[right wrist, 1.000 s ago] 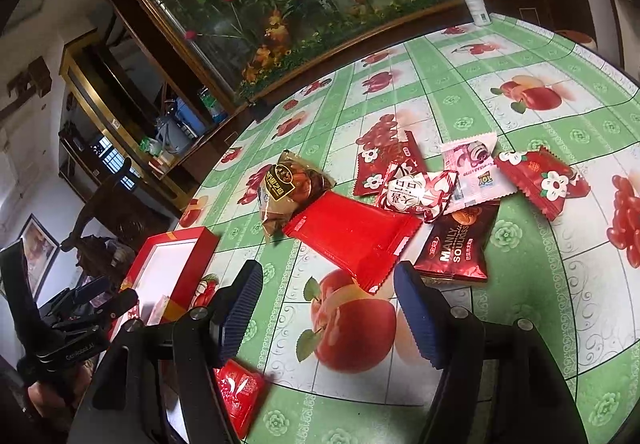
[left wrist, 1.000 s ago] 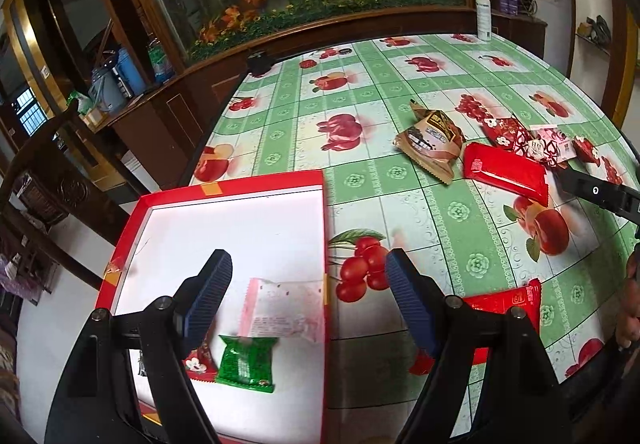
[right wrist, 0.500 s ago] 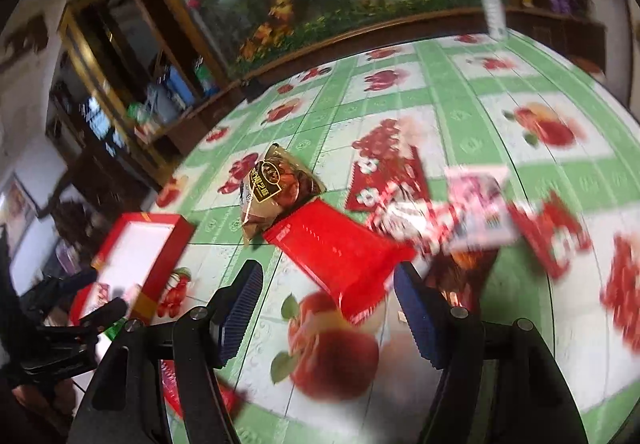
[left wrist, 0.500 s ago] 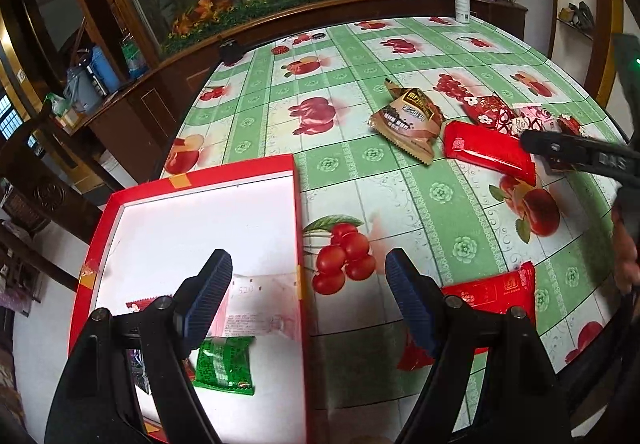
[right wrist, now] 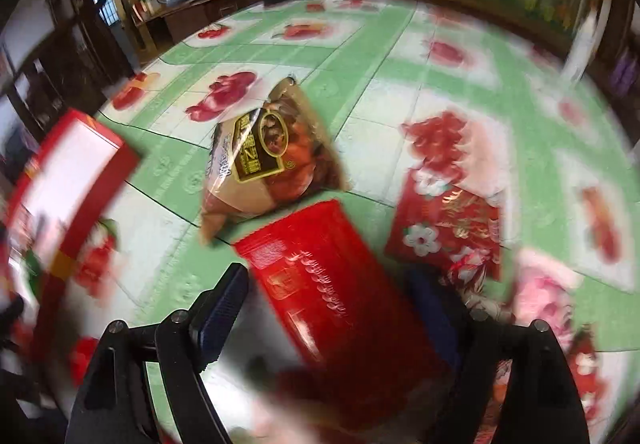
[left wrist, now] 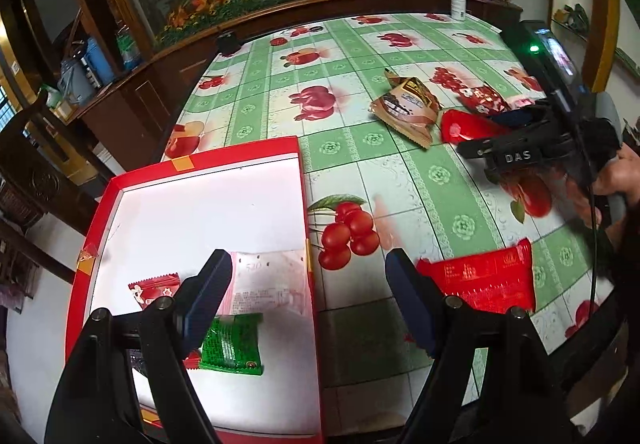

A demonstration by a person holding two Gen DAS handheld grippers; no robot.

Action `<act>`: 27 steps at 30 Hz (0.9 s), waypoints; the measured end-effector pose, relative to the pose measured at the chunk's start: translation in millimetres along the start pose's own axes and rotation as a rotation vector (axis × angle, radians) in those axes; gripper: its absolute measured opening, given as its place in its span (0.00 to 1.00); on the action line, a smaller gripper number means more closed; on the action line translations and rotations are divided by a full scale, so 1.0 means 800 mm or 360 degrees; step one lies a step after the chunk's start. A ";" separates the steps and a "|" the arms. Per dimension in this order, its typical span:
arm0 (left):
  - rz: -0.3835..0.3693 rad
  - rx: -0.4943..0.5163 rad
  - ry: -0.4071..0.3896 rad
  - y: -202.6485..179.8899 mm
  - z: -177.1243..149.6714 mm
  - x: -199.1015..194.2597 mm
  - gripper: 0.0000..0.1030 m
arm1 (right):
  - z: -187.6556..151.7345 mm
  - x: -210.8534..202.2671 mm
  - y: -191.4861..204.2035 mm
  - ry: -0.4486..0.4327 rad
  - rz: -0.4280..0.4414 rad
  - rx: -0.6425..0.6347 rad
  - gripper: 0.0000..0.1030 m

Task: Organize snacks
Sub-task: 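Reach back to the table and grasp red rectangular packet with right tool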

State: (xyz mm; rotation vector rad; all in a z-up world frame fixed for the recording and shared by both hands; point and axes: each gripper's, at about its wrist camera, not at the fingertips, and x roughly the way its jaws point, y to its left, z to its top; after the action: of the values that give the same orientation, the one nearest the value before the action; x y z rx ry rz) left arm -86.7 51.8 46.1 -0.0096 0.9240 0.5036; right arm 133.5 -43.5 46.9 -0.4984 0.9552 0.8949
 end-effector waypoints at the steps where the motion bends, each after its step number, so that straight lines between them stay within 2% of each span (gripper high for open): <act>1: -0.0013 0.0018 0.0002 -0.001 0.000 0.000 0.77 | -0.005 -0.005 -0.002 -0.0008 -0.0004 0.0017 0.64; 2: -0.0030 0.0045 0.0004 -0.004 -0.001 0.000 0.77 | -0.013 -0.011 -0.004 -0.0005 -0.0002 0.0036 0.55; 3: -0.0059 0.0077 0.0006 -0.008 -0.002 0.000 0.77 | -0.021 -0.017 -0.007 -0.0003 -0.0002 0.0052 0.53; 6: -0.0195 0.0203 -0.0020 -0.024 -0.003 -0.008 0.77 | -0.051 -0.036 -0.010 -0.0017 -0.0010 0.0069 0.53; 8: -0.0297 0.0355 -0.0066 -0.040 -0.005 -0.014 0.77 | -0.075 -0.052 -0.010 -0.0030 0.0013 0.0076 0.53; 11: -0.0332 0.0592 -0.0105 -0.062 -0.005 -0.014 0.77 | -0.104 -0.073 -0.011 -0.0056 0.0077 0.0106 0.53; 13: -0.0422 0.0793 -0.0137 -0.076 -0.007 -0.013 0.77 | -0.117 -0.083 -0.011 -0.0089 0.0109 0.0114 0.54; 18: -0.0593 0.1173 -0.0029 -0.097 -0.007 0.002 0.77 | -0.126 -0.088 -0.014 -0.0130 0.0131 0.0147 0.55; 22: -0.0582 0.1418 -0.0046 -0.115 -0.010 0.006 0.77 | -0.127 -0.089 -0.016 -0.0148 0.0153 0.0187 0.56; 24: -0.0639 0.1525 -0.0058 -0.125 -0.010 0.005 0.77 | -0.126 -0.089 -0.019 -0.0152 0.0173 0.0204 0.56; 27: -0.0643 0.1675 -0.0041 -0.139 -0.014 0.017 0.78 | -0.127 -0.089 -0.023 -0.0158 0.0201 0.0230 0.56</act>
State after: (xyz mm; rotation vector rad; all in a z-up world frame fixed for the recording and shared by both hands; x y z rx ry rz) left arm -41.6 -43.1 6.0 0.7465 1.0377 -0.3934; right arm 79.9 -156.4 56.2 -0.2702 0.9601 0.9472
